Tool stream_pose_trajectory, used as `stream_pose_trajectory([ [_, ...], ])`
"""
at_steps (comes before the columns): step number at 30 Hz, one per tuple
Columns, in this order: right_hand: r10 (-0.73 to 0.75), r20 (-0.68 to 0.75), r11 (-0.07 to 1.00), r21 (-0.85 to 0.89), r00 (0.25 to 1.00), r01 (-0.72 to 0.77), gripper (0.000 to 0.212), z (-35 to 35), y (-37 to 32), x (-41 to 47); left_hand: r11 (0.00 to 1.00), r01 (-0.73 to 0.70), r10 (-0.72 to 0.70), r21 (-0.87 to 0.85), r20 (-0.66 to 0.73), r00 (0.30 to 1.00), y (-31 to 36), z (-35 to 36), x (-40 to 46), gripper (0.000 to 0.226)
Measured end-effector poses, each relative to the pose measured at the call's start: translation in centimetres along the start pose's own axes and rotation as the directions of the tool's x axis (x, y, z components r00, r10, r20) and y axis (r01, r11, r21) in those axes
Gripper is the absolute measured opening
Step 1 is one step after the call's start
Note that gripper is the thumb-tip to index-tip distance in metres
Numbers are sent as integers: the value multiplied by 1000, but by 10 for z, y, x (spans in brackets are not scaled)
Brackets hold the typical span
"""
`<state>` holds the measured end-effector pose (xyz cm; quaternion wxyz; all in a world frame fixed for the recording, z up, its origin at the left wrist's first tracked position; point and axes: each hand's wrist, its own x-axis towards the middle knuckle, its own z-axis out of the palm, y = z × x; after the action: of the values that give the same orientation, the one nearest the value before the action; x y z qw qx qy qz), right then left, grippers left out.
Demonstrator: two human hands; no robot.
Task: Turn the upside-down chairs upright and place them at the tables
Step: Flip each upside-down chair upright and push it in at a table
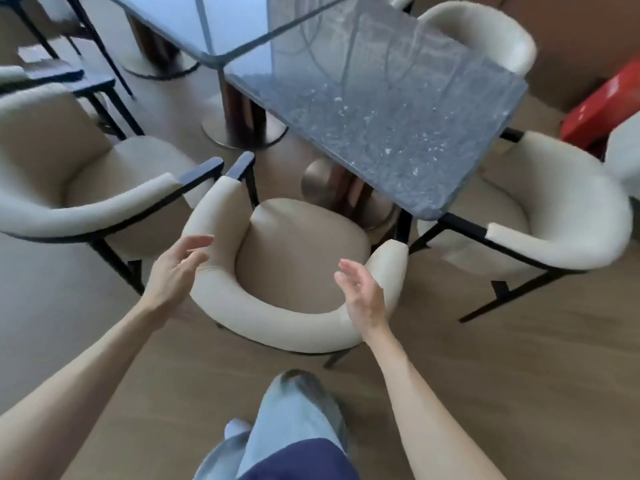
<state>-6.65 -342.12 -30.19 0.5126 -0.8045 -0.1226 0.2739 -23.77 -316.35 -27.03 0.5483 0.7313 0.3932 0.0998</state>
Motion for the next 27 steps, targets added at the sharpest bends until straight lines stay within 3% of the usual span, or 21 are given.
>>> stream_pose_trajectory([
  [5, 207, 60, 928, -327, 976, -177, 59, 43, 40, -13, 914, -49, -68, 402, 271, 960, -39, -19, 47, 40],
  [7, 231, 126, 848, -512, 965, -136, 71, 65, 59, -13, 788, -183, -92, 588, 406, 909, -56, -19, 68, 49],
  [10, 271, 214, 668, -743, 939, -23, 92, 90, 89, -15, 556, -393, -208, 733, 580, 788, -83, -4, 85, 67],
  [14, 301, 183, 474, -880, 936, 20, 123, 119, 99, -22, 335, -608, -339, 720, 694, 636, -119, 16, 82, 96],
  [17, 363, 128, 374, -927, 923, -19, 131, 136, 89, -17, 236, -695, -247, 679, 734, 633, -140, 17, 83, 110],
  [20, 433, 50, 297, -951, 900, -90, 123, 152, 80, -4, 99, -788, -146, 607, 793, 592, -155, 17, 104, 116],
  [23, 395, -24, 269, -953, 918, -141, 111, 162, 89, 4, 74, -855, -23, 513, 858, 513, -172, 18, 134, 108],
  [27, 363, -34, 318, -935, 931, -158, 101, 163, 101, 2, 65, -913, 74, 403, 910, 407, -187, 20, 149, 106],
])
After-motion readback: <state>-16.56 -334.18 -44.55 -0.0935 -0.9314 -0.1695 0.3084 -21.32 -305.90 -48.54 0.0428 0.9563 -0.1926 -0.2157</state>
